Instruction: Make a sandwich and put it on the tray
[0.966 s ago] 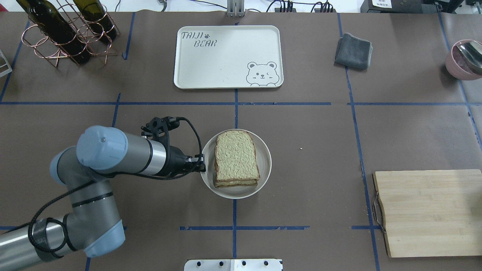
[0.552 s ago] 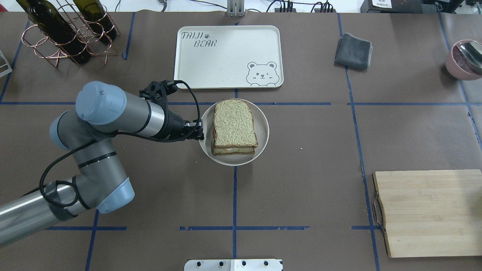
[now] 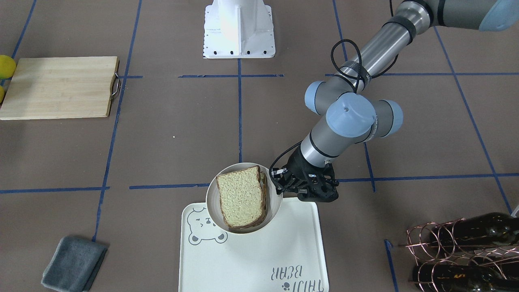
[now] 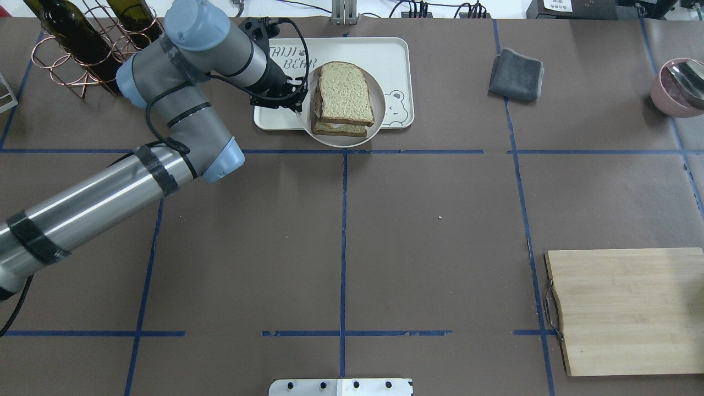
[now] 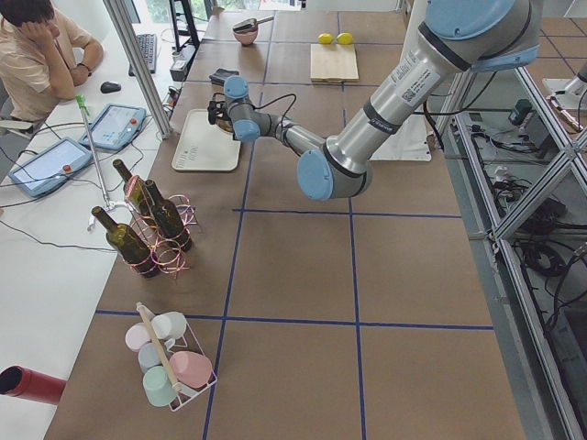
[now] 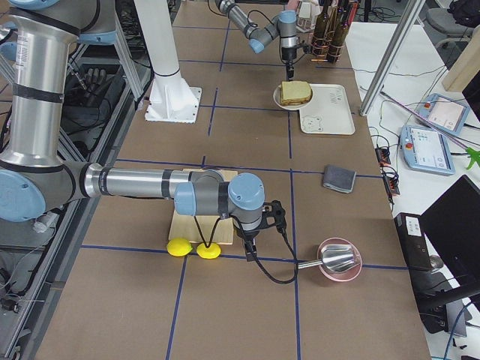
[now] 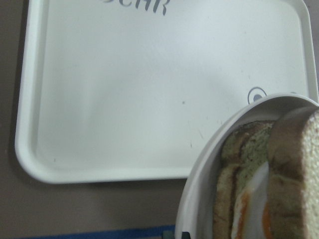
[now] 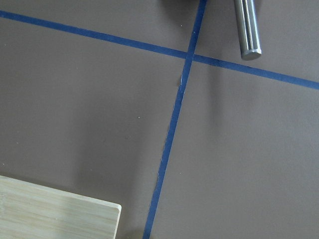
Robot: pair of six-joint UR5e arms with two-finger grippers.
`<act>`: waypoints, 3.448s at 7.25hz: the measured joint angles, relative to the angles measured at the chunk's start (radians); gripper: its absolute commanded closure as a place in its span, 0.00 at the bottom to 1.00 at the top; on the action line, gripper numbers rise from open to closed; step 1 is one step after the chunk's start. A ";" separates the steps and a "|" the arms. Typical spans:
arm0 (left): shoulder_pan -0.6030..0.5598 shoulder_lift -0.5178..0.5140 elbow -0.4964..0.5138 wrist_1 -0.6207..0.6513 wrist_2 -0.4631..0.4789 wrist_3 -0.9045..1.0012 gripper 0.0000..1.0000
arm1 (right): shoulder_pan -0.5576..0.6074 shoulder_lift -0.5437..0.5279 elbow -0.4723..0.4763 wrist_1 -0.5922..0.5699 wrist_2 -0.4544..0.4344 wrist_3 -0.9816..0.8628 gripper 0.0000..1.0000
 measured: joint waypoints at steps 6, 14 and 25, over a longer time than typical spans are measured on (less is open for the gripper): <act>-0.035 -0.205 0.449 -0.193 0.028 0.076 0.00 | 0.001 -0.001 -0.002 0.000 -0.002 0.000 0.00; -0.066 0.221 -0.330 0.141 0.000 0.229 0.00 | 0.001 0.002 0.001 -0.002 0.005 0.020 0.00; -0.716 1.159 -0.803 0.544 -0.294 1.270 0.00 | 0.001 -0.005 -0.005 -0.004 -0.016 0.046 0.00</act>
